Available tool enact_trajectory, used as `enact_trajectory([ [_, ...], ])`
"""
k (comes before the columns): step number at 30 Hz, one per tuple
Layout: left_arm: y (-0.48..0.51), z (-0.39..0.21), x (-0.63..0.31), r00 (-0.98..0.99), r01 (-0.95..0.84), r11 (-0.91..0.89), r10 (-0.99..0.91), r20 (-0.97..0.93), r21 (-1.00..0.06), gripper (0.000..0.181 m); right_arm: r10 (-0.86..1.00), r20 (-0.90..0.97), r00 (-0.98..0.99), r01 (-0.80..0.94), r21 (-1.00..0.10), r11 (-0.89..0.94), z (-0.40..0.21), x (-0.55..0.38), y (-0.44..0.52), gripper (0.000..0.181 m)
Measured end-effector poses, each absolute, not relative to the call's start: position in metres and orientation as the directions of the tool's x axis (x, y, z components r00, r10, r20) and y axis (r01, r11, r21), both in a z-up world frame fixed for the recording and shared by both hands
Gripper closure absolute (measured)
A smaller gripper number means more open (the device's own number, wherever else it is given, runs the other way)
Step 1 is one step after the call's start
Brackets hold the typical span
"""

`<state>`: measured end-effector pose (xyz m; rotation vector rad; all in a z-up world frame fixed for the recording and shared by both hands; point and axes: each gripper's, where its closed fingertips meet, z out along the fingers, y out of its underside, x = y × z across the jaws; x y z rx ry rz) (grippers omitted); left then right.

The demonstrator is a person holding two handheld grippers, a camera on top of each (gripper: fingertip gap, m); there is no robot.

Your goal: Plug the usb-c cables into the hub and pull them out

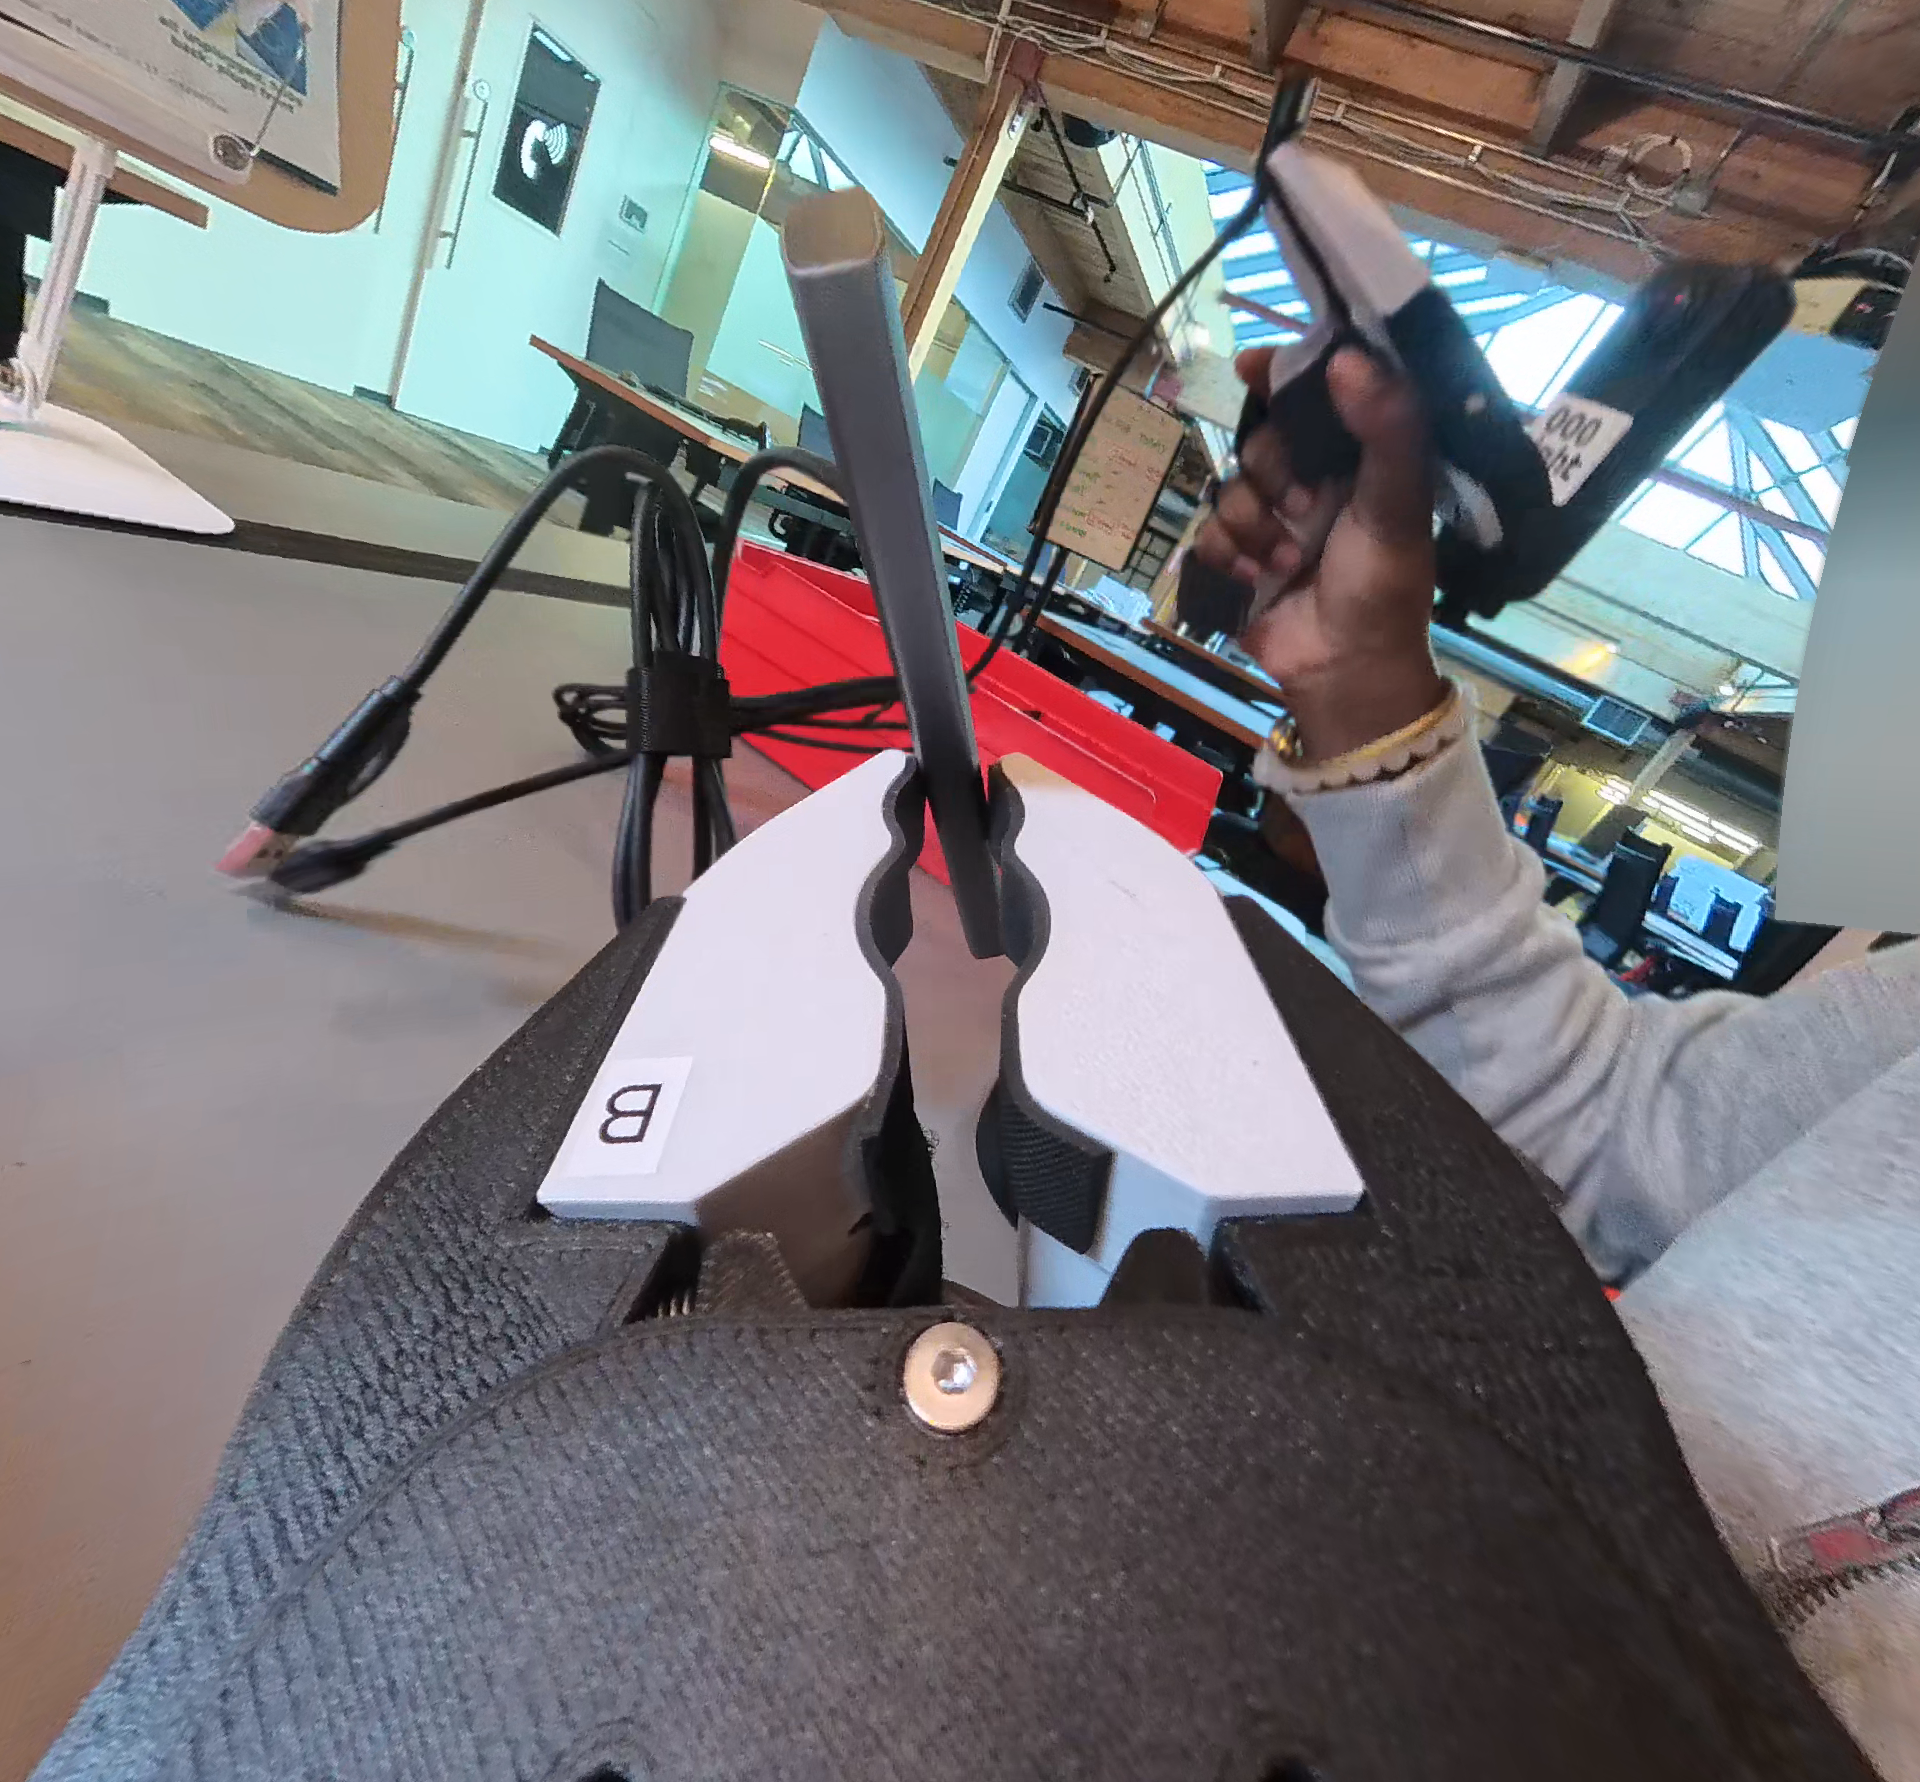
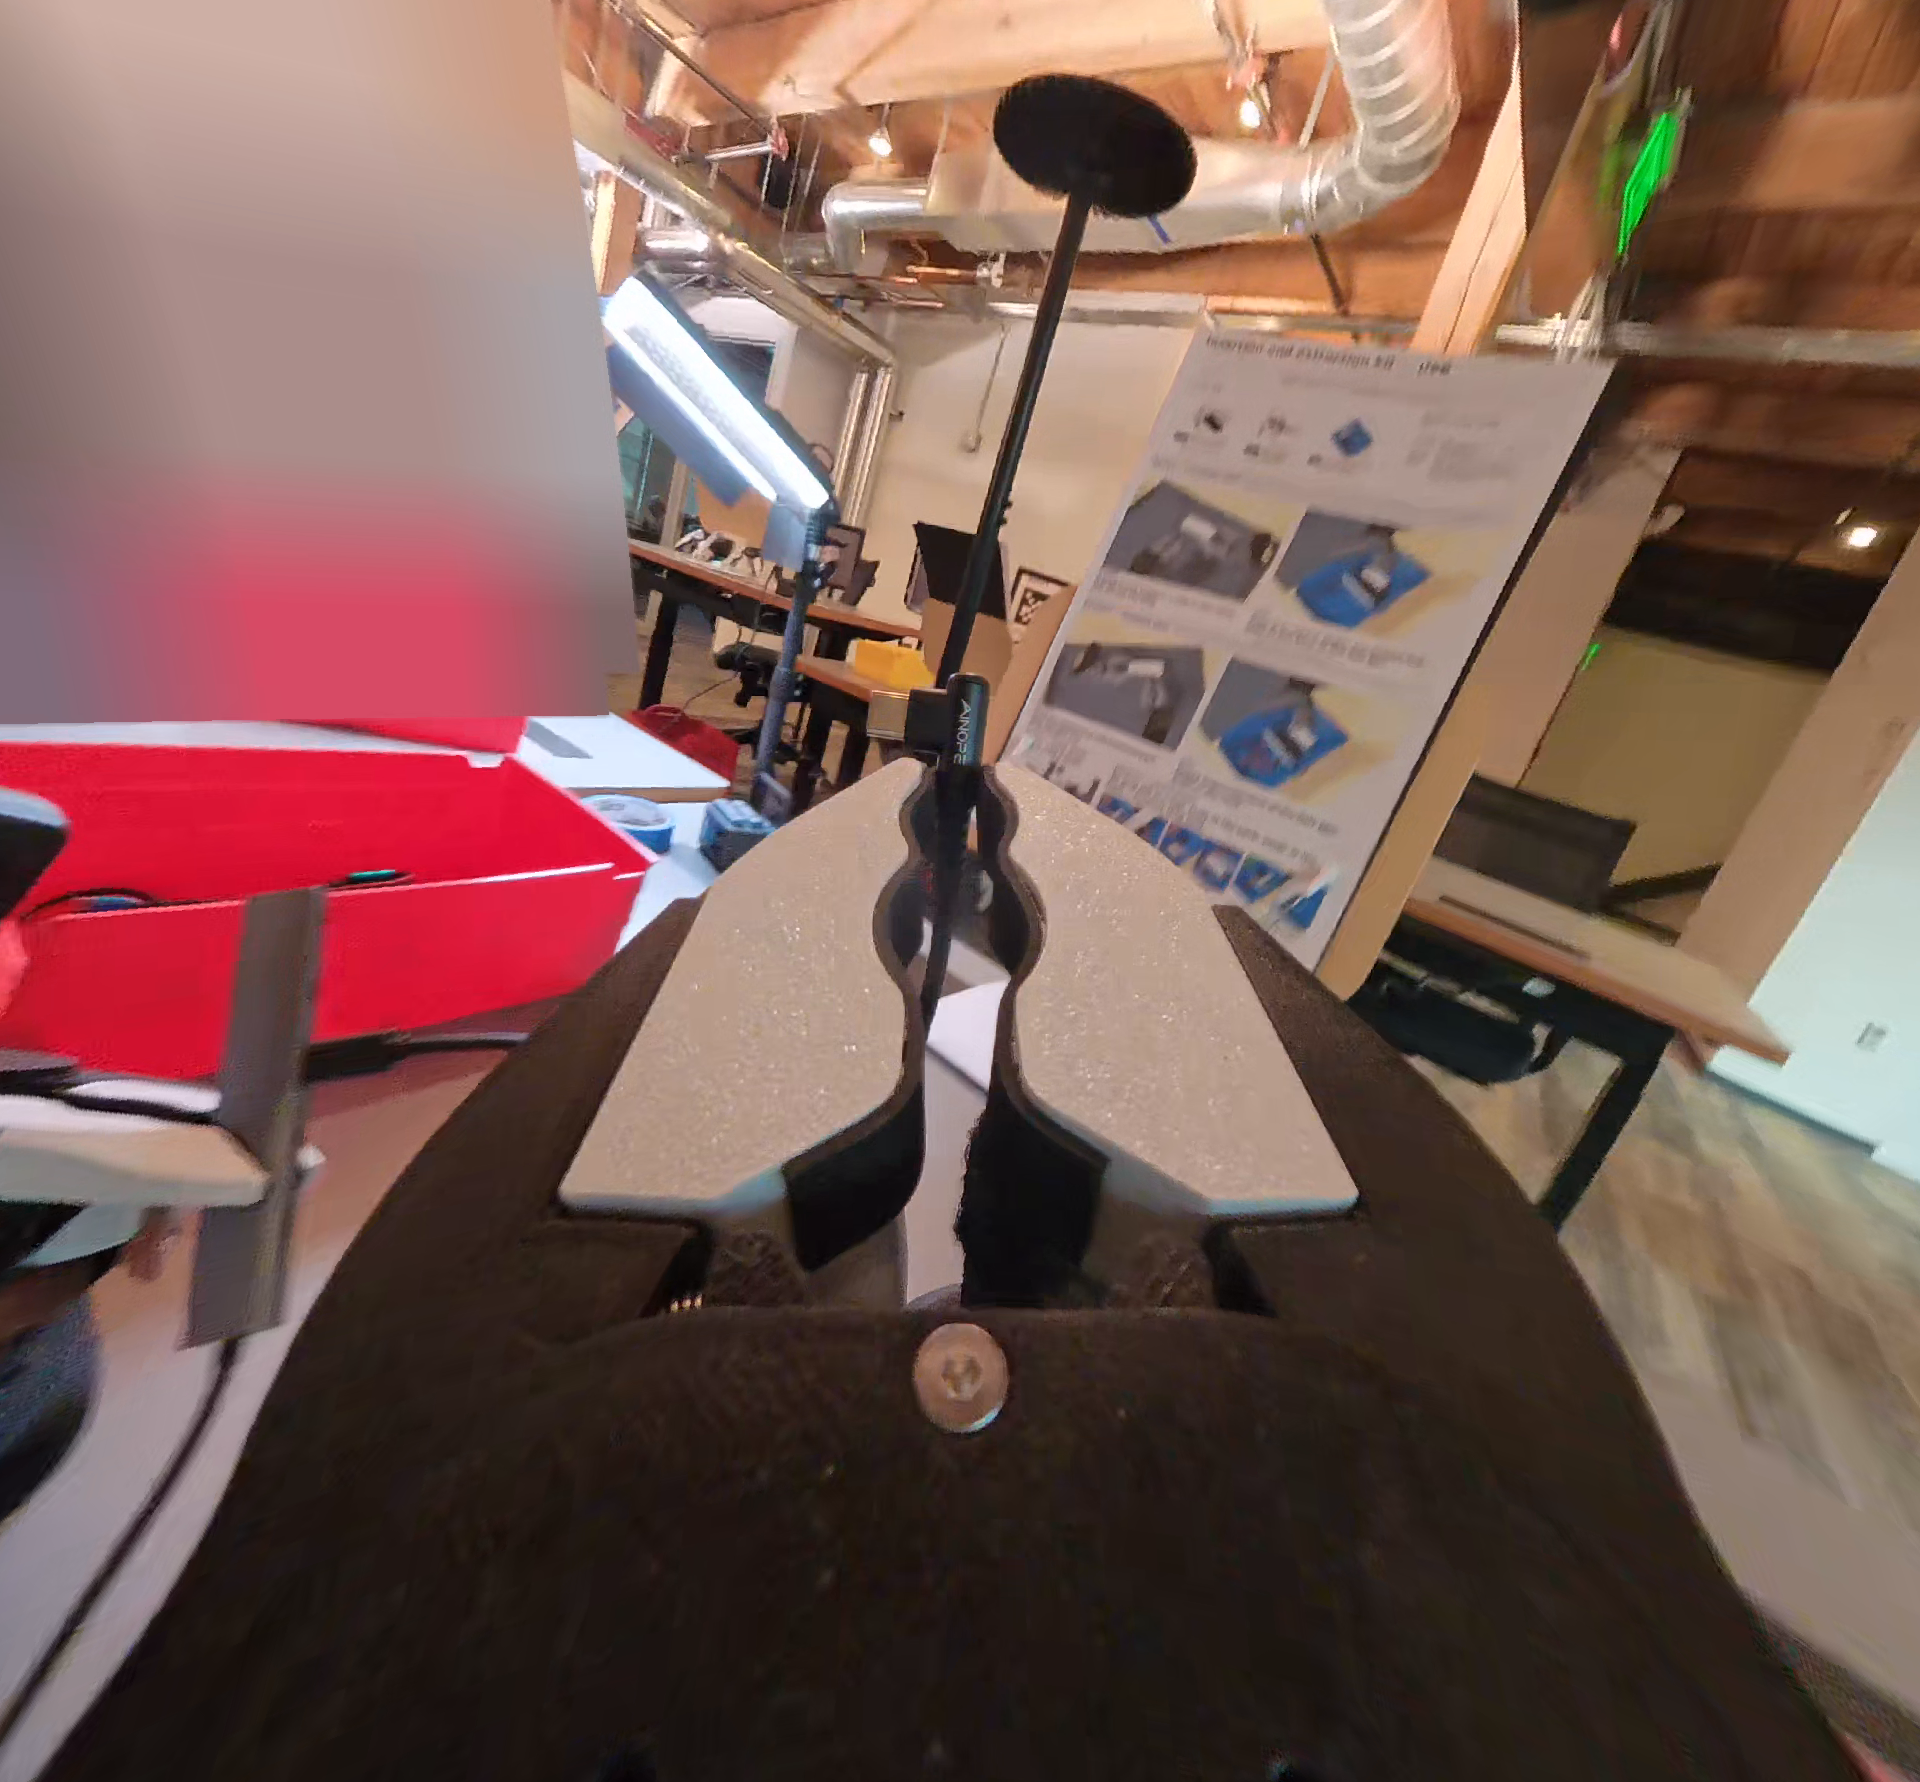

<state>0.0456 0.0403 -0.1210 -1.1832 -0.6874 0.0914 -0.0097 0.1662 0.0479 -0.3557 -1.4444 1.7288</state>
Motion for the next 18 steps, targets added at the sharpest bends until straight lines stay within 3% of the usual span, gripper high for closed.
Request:
enact_trajectory([
  [10, 0.040, -0.121, 0.046, 0.797, 0.291, 0.409, 0.396, 0.456, -0.865, 0.170, 0.735, 0.428, -0.525, -0.613, -0.790, 0.022, 0.181, -0.028, 0.180, 0.174],
  [18, 0.041, -0.120, 0.048, 0.809, 0.279, 0.401, 0.391, 0.439, -0.872, 0.170, 0.807, 0.502, -0.310, -0.704, -0.692, 0.161, 0.259, 0.000, 0.238, 0.174],
])
